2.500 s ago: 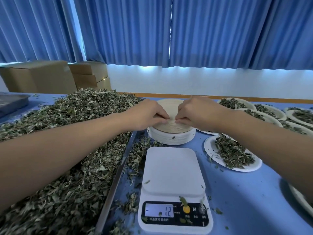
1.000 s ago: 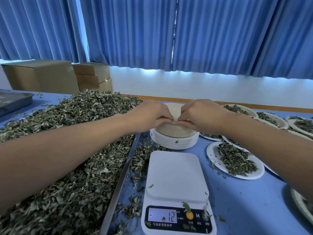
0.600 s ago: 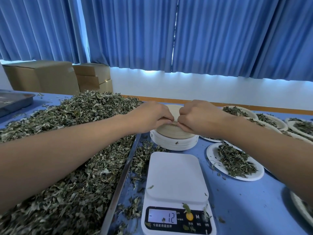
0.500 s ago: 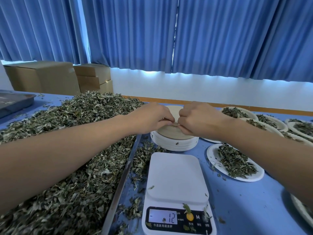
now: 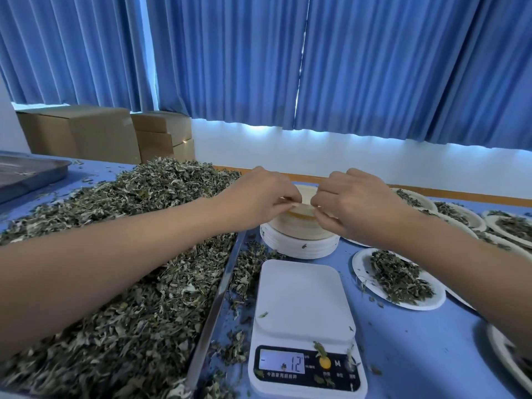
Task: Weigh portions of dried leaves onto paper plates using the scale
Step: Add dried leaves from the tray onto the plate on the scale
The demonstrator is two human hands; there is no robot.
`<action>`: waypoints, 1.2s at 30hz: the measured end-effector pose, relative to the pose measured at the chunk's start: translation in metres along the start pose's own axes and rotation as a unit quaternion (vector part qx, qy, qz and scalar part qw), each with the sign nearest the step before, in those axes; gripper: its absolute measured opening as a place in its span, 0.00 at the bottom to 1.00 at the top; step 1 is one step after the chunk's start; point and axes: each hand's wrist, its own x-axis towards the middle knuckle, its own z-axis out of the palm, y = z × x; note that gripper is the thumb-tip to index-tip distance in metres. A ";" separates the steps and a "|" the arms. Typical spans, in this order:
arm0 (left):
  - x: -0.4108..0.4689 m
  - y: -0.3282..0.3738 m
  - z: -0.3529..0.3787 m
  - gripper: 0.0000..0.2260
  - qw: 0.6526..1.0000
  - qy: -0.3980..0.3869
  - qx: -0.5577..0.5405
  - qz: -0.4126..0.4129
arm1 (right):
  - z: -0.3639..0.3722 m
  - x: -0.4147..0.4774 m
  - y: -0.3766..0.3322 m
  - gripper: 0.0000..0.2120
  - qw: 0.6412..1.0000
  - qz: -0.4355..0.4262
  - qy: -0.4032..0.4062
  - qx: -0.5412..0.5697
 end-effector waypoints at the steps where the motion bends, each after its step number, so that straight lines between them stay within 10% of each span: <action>1: -0.008 0.004 -0.002 0.07 1.000 -0.003 -0.015 -0.002 | -0.003 -0.007 -0.002 0.12 0.999 0.010 0.023 0.022; 6: -0.067 0.030 0.002 0.08 0.996 -0.051 -0.075 0.022 | -0.002 -0.056 -0.027 0.12 0.946 0.234 0.151 0.166; 12: -0.110 0.043 0.019 0.10 0.975 -0.089 -0.205 -0.006 | 0.024 -0.121 -0.072 0.12 0.838 0.439 0.100 0.307; 20: -0.100 0.008 0.019 0.12 0.964 0.113 -0.128 -0.202 | 0.024 -0.138 -0.086 0.14 0.842 0.434 -0.005 0.320; 25: -0.104 -0.036 0.042 0.22 0.893 -0.147 0.033 -0.424 | 0.032 -0.144 -0.090 0.16 0.853 0.419 -0.089 0.298; 36: -0.114 -0.035 0.063 0.11 0.930 -0.075 0.122 -0.339 | 0.028 -0.141 -0.089 0.18 0.860 0.407 -0.098 0.293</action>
